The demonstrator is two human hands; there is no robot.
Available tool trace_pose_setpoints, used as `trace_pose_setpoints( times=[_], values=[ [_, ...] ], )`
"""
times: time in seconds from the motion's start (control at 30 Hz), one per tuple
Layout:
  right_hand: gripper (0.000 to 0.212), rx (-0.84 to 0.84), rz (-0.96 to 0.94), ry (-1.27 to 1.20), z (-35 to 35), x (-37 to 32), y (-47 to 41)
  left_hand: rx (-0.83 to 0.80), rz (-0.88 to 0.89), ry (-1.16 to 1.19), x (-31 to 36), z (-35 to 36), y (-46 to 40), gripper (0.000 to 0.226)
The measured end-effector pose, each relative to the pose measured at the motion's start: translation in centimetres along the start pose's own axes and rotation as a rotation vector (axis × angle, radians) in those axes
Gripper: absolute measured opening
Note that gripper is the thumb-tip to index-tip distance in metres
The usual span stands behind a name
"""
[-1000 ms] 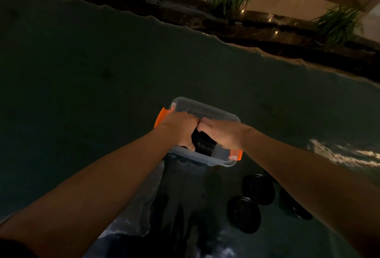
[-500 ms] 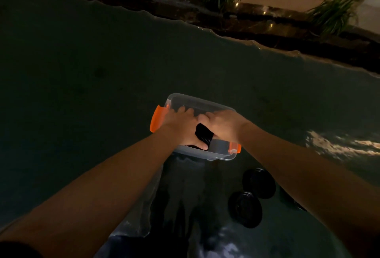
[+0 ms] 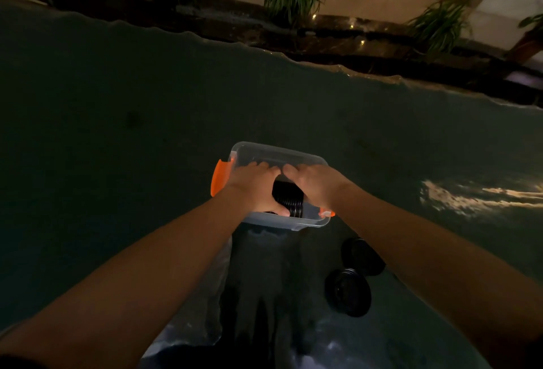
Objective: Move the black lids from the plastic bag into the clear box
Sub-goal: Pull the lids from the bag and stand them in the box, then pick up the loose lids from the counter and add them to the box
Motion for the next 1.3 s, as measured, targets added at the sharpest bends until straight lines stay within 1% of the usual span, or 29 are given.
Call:
trace_pose_setpoints(
  times=[0.07,0.1,0.27,0.43,0.57,0.7,0.87,0.97,1.1,1.3],
  values=[
    [0.070,-0.014,0.032,-0.007,-0.3,-0.1,0.5,0.021,0.006,0.022,0.0,-0.3,0.4,0.100],
    [0.070,-0.008,0.045,-0.012,-0.5,-0.2,0.8,0.042,0.015,0.035,0.0,-0.5,0.6,0.097],
    [0.061,0.082,0.152,-0.051,-2.1,-0.2,3.1,0.155,0.066,0.088,-0.1,-1.9,2.0,0.083],
    [0.049,0.254,0.386,-0.194,-5.0,0.4,7.9,0.297,0.142,0.128,0.8,-3.7,3.3,0.078],
    [0.060,0.328,0.571,-0.227,-5.7,0.8,13.8,0.371,0.199,0.168,3.0,-4.2,4.5,0.082],
    [0.064,0.323,0.704,-0.234,-4.3,1.0,20.4,0.416,0.280,0.186,7.0,-3.8,6.0,0.082],
    [0.062,0.271,0.806,-0.271,-0.5,2.2,26.8,0.389,0.346,0.198,12.8,-1.3,7.0,0.076],
    [0.068,0.221,0.855,-0.300,2.1,3.8,29.4,0.327,0.346,0.177,16.5,1.4,6.4,0.076],
    [0.076,0.138,0.884,-0.373,5.5,6.5,31.5,0.239,0.267,0.116,20.7,5.0,4.1,0.080],
    [0.084,0.023,0.827,-0.431,10.4,9.9,32.0,0.103,0.109,0.036,23.9,9.6,0.8,0.093]
  ],
)
Point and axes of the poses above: each hand's wrist, its own y-axis away from the middle knuckle, its own z-axis out of the palm, x = y × z, the point moved 1 cm from there along -y, towards the middle knuckle, and after that the axes turned 9 degrees about x, right-handed, at the moved point
